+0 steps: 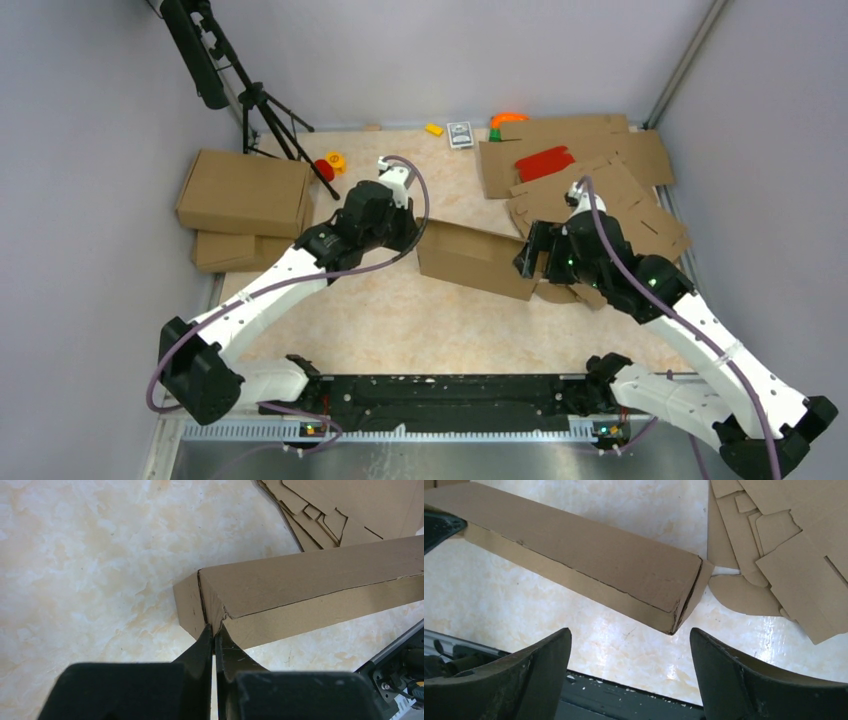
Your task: Fold the paper box
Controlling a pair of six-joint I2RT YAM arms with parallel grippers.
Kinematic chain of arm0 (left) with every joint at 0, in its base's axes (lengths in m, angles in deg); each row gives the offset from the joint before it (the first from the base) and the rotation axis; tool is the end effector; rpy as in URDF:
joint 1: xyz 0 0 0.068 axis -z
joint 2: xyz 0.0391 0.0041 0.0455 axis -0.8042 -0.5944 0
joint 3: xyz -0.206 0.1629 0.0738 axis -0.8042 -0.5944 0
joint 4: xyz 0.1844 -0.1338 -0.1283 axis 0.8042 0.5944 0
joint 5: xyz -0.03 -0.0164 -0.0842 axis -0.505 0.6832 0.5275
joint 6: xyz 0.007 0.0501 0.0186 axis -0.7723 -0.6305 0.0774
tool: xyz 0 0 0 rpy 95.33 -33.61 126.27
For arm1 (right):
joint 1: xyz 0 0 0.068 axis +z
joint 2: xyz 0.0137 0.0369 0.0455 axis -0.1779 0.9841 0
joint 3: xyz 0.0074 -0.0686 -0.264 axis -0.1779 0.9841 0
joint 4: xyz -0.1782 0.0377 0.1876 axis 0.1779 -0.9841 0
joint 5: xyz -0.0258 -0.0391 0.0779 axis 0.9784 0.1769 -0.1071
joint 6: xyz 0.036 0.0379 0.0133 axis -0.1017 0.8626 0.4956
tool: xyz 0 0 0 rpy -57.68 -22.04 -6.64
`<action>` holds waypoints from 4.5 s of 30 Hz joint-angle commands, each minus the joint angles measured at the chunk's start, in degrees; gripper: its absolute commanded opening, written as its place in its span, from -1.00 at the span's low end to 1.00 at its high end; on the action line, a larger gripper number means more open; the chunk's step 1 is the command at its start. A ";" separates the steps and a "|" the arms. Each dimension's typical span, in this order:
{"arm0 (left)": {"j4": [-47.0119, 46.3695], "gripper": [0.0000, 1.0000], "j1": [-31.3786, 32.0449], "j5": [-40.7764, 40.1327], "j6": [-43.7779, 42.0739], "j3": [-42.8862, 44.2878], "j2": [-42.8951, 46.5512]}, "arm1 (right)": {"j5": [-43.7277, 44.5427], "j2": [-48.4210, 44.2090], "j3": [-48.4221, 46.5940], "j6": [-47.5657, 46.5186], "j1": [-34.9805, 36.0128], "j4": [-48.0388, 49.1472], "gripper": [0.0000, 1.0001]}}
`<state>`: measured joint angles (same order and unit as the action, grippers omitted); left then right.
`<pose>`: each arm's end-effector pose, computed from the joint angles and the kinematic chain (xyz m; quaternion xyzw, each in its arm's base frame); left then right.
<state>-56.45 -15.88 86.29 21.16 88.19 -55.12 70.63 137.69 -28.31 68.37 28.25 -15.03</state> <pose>0.2212 -0.1719 0.3160 0.1454 0.8637 -0.2404 0.4183 0.1306 0.0956 0.3380 0.0162 0.9052 0.1847 0.3824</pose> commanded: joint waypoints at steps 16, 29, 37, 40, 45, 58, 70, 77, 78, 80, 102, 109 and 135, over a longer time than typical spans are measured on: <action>4.25 -1.00 0.94 -3.94 -0.22 -1.11 1.22 | 14.41 3.34 -3.91 11.64 0.17 -2.93 -0.18; 8.17 -0.02 0.94 2.14 0.25 1.56 2.32 | 12.39 -2.56 8.12 13.71 0.17 0.48 -0.71; 12.93 0.24 -1.83 6.59 0.41 5.13 6.21 | 10.98 -4.69 10.24 12.73 0.17 2.17 -0.68; 9.45 0.24 -7.44 15.36 2.64 5.33 7.24 | 10.75 -4.53 9.49 12.15 0.15 1.79 -0.68; 3.59 0.17 -13.85 25.09 6.45 6.96 6.17 | 10.64 -4.02 8.64 11.31 0.17 1.45 -0.67; 2.50 -0.55 -14.01 28.95 5.49 7.25 -2.60 | 10.39 -2.45 7.48 10.86 0.17 1.53 -0.65; 1.41 -0.97 -13.83 24.59 4.79 -4.15 -0.34 | 10.51 -1.77 8.72 10.71 0.17 1.80 -0.60; 3.23 -0.97 -13.86 22.74 3.52 -2.11 0.48 | 9.14 -1.51 4.00 7.00 0.17 1.75 -0.12; 3.54 -0.97 -13.88 22.74 3.29 -1.63 0.35 | 9.04 -1.37 2.83 6.57 0.14 1.42 -0.07; 3.99 -0.96 -13.85 22.57 2.99 -0.88 0.14 | 8.82 -0.98 0.36 5.66 0.02 0.93 -0.04; 3.84 -0.97 -12.91 22.81 3.29 -0.70 -0.96 | 9.05 -2.75 5.17 5.98 -2.43 -0.11 -0.77; 9.92 -0.50 -12.71 19.93 1.21 7.29 -0.84 | 9.60 0.25 -5.18 1.98 -2.72 -3.00 -0.72; 6.15 -1.00 -11.28 22.22 1.90 0.67 -2.37 | 3.40 2.95 3.69 1.34 -3.29 2.84 -1.00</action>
<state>-53.59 -27.60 109.81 24.20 89.19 -57.09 74.91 139.42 -23.96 70.40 25.61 -10.15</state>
